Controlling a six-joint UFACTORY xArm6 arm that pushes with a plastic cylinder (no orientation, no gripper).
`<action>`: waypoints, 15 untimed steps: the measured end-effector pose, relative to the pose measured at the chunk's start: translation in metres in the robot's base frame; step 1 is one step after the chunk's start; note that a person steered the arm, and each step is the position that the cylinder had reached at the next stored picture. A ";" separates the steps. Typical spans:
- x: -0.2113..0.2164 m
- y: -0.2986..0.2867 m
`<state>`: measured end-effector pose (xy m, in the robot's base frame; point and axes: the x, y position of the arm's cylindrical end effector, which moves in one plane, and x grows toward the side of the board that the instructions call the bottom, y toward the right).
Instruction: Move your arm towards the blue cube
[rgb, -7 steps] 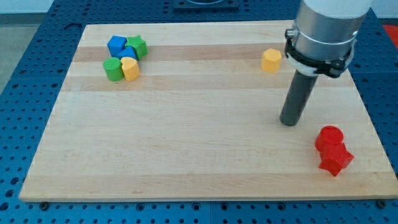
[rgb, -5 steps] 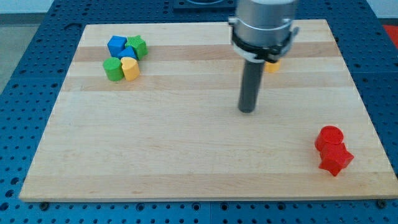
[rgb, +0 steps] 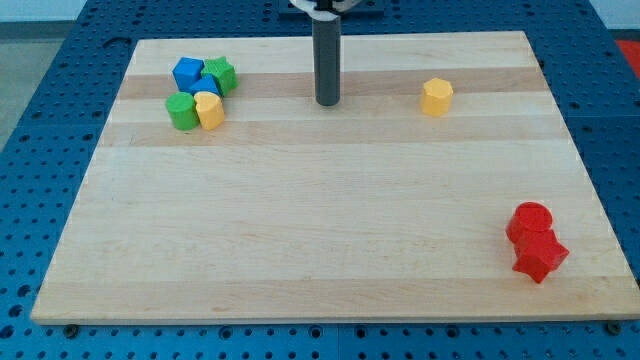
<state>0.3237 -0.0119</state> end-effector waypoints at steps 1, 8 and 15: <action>0.000 -0.008; -0.053 -0.060; -0.132 -0.128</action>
<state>0.1921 -0.1400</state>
